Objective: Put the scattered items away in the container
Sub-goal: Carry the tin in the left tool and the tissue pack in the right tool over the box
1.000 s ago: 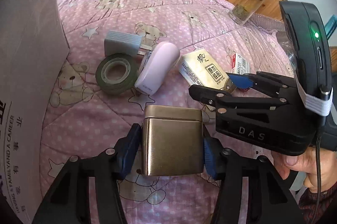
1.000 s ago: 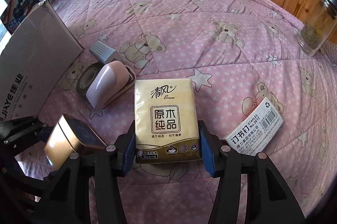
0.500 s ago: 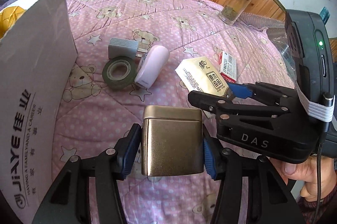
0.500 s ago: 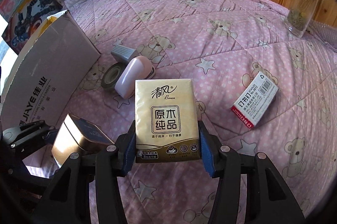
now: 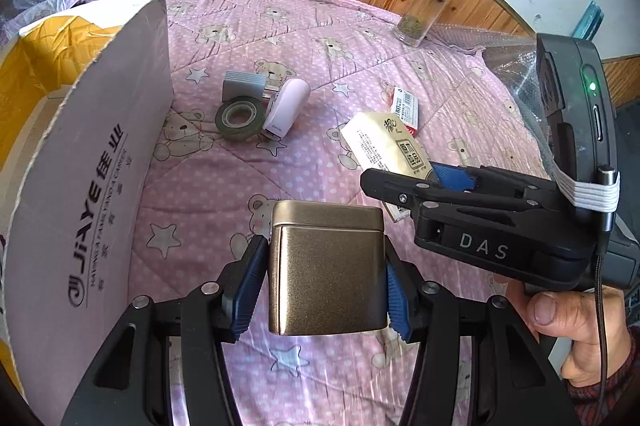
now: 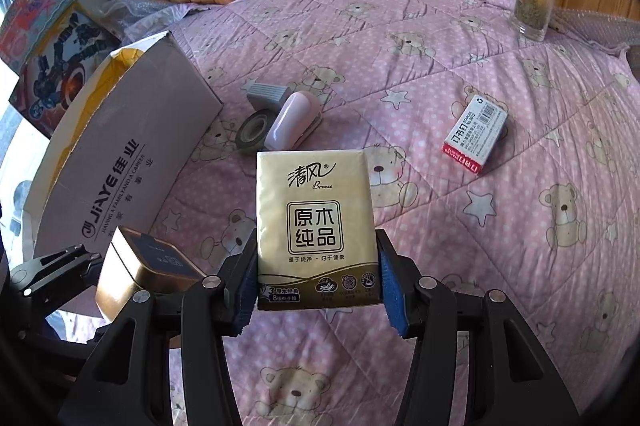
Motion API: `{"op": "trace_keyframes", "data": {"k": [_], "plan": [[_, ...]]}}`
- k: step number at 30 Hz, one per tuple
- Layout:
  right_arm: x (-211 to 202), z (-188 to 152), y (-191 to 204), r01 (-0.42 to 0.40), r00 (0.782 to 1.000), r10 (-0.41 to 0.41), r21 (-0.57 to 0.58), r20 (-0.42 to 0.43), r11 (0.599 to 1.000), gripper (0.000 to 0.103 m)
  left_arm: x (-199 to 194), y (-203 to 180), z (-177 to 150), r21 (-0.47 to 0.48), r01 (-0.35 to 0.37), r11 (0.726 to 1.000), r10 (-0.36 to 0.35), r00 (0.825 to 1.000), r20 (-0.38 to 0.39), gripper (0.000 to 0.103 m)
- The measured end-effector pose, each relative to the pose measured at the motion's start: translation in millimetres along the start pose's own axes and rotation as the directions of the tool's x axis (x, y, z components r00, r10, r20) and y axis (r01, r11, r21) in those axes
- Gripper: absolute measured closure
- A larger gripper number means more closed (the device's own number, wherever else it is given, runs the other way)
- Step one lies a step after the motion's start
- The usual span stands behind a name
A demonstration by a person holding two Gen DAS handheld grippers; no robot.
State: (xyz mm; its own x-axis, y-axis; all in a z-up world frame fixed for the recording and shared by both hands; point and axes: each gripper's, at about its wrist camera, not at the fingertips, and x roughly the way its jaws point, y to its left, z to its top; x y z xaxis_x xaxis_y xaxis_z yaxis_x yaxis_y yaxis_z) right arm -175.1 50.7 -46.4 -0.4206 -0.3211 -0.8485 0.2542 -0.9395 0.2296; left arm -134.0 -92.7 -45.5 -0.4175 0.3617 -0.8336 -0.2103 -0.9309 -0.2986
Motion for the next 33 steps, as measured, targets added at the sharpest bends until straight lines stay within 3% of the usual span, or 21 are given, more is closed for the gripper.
{"op": "trace_keyframes", "data": {"k": [17,33], "plan": [[-56,-37,48,0.005,0.997,-0.007,0.032,0.080,0.999,0.048,-71,-2,-28,0.042,0.005,0.999,-0.008,0.997,0.073,0.048],[-91,-60,100,-0.016,0.991,0.014,0.012,0.137,1.000,0.048,-124,20,-59,0.027,0.004,1.000,-0.008,0.990,0.142,0.048]]}}
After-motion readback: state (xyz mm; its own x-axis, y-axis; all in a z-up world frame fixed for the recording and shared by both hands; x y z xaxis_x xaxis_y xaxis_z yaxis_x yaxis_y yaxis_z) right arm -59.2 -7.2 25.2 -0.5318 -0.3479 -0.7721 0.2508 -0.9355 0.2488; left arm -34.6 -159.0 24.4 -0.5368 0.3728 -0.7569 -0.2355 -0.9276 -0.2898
